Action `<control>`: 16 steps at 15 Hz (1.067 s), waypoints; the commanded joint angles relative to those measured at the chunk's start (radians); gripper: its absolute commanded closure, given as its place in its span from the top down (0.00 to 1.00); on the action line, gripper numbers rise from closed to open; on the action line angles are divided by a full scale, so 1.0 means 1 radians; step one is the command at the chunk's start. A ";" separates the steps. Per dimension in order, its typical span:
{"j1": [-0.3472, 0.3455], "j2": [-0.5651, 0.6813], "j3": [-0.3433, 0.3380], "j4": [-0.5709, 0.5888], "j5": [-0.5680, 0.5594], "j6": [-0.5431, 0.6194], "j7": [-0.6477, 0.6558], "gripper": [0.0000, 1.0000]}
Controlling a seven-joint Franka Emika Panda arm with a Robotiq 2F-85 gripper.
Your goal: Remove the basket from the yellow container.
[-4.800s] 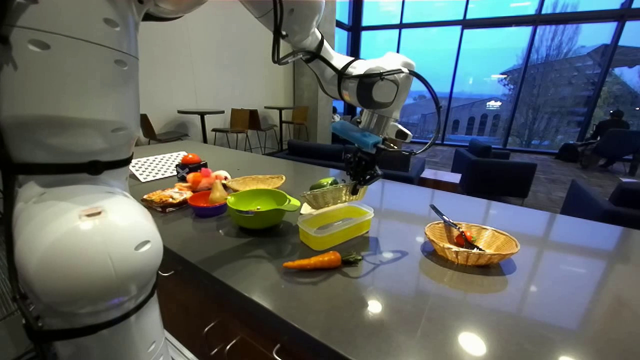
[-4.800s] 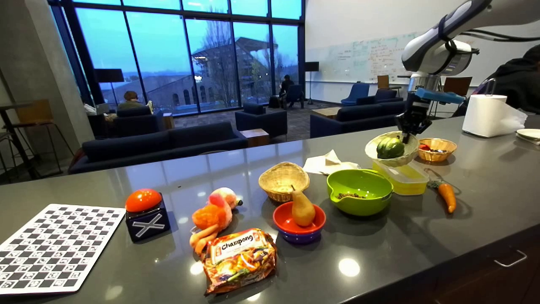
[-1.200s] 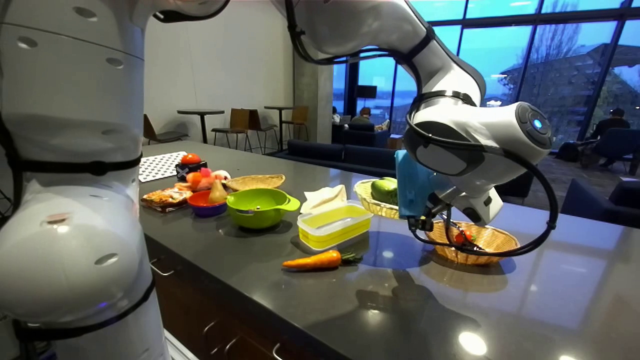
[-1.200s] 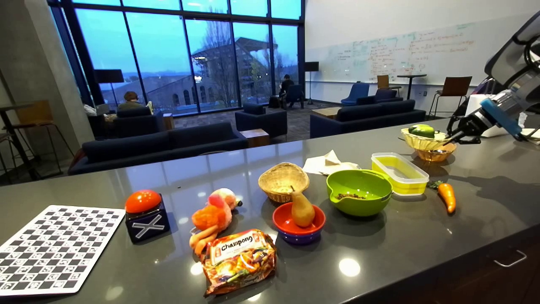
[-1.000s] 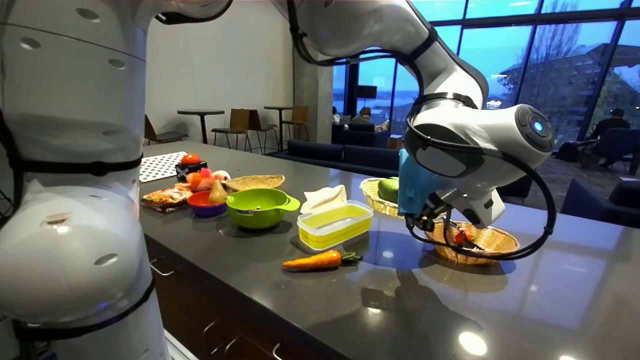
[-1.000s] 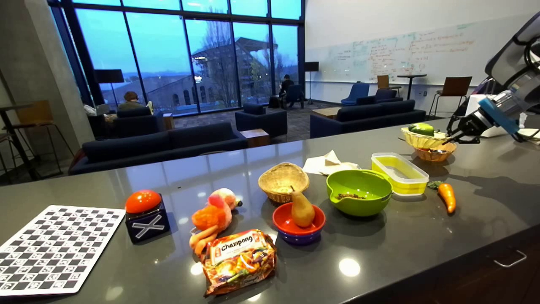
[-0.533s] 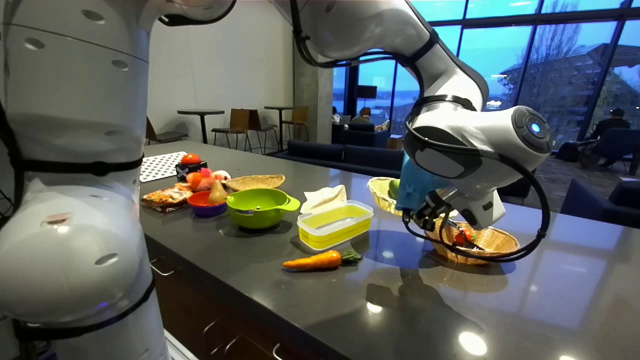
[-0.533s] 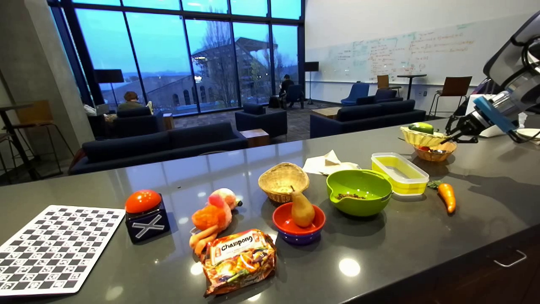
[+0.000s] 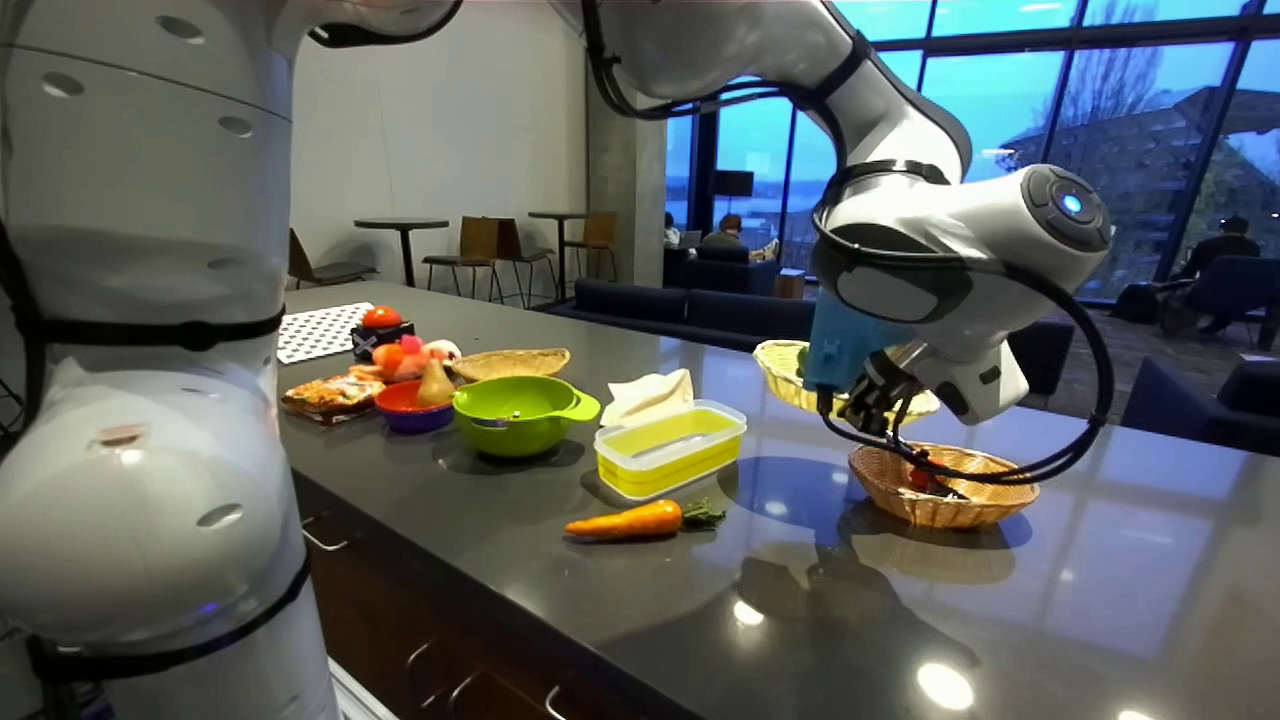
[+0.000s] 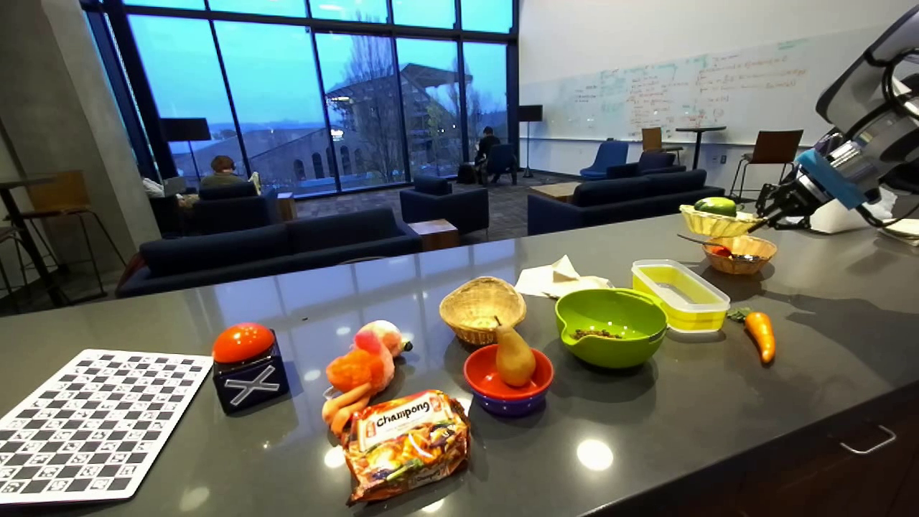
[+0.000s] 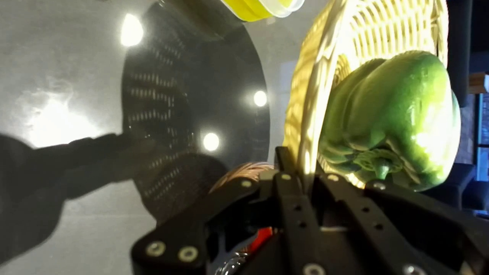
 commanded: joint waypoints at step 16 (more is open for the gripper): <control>0.136 0.045 0.165 0.193 -0.155 0.114 0.253 0.02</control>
